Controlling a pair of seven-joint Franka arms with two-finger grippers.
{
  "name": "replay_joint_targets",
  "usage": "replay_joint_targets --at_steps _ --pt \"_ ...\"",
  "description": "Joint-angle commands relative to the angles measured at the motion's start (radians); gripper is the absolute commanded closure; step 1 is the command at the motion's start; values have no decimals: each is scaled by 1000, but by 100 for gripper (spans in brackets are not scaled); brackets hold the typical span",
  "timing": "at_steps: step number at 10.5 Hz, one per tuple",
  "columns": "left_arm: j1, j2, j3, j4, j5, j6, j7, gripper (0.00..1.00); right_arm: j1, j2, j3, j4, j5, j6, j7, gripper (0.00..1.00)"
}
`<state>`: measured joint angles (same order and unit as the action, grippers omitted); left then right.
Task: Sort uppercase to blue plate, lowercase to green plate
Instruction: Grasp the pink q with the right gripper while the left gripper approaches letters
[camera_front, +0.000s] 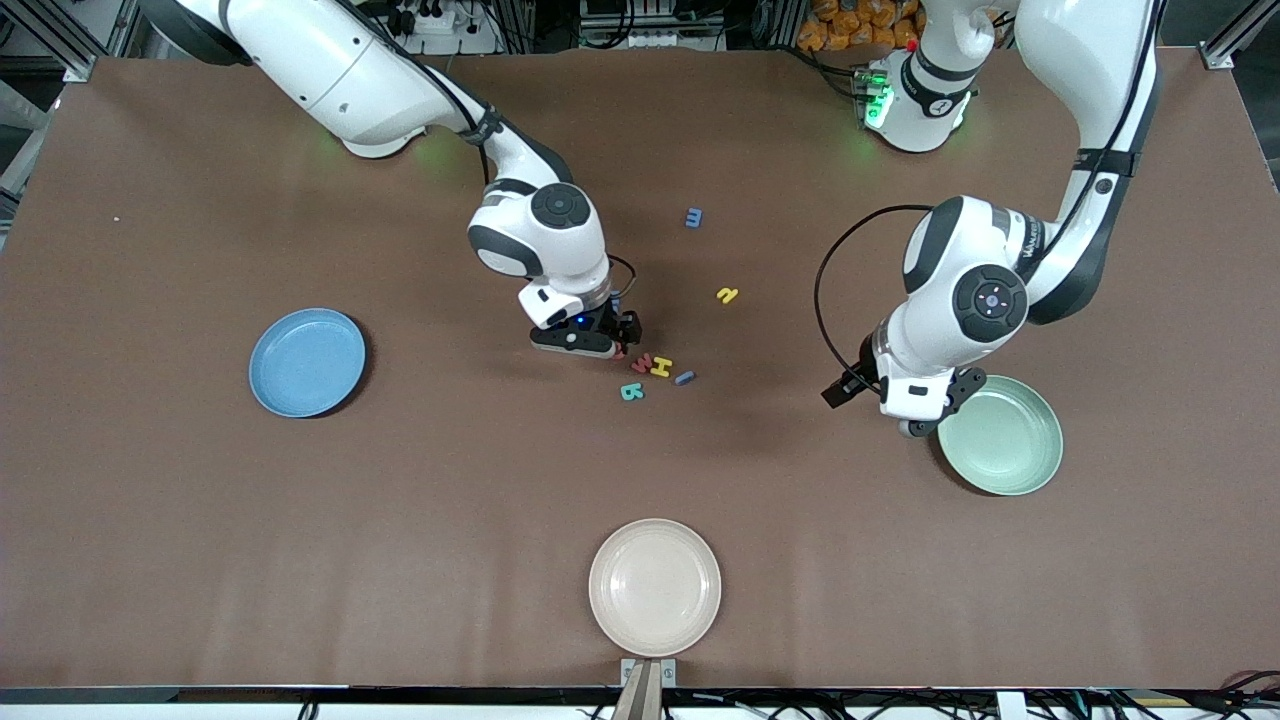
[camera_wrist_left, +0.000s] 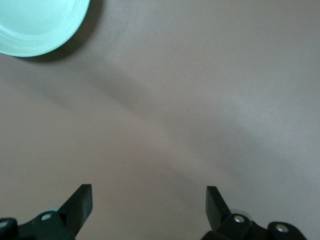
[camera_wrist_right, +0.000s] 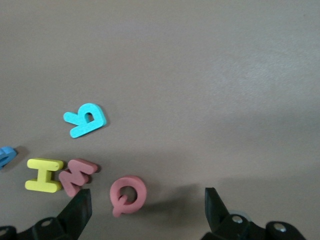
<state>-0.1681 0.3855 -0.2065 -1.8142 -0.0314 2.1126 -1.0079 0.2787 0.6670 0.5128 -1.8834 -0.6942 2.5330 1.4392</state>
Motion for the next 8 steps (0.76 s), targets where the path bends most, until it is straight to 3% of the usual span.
replay_joint_targets --at_steps 1,4,8 --pt "7 41 -2 42 -38 -2 -14 0 28 57 -16 75 22 -32 26 4" --pt "-22 90 -2 67 -38 0 -33 0 54 91 -25 112 64 -85 21 6" --pt "-57 121 -2 98 -38 0 -106 0 66 108 -36 121 67 -85 23 21"
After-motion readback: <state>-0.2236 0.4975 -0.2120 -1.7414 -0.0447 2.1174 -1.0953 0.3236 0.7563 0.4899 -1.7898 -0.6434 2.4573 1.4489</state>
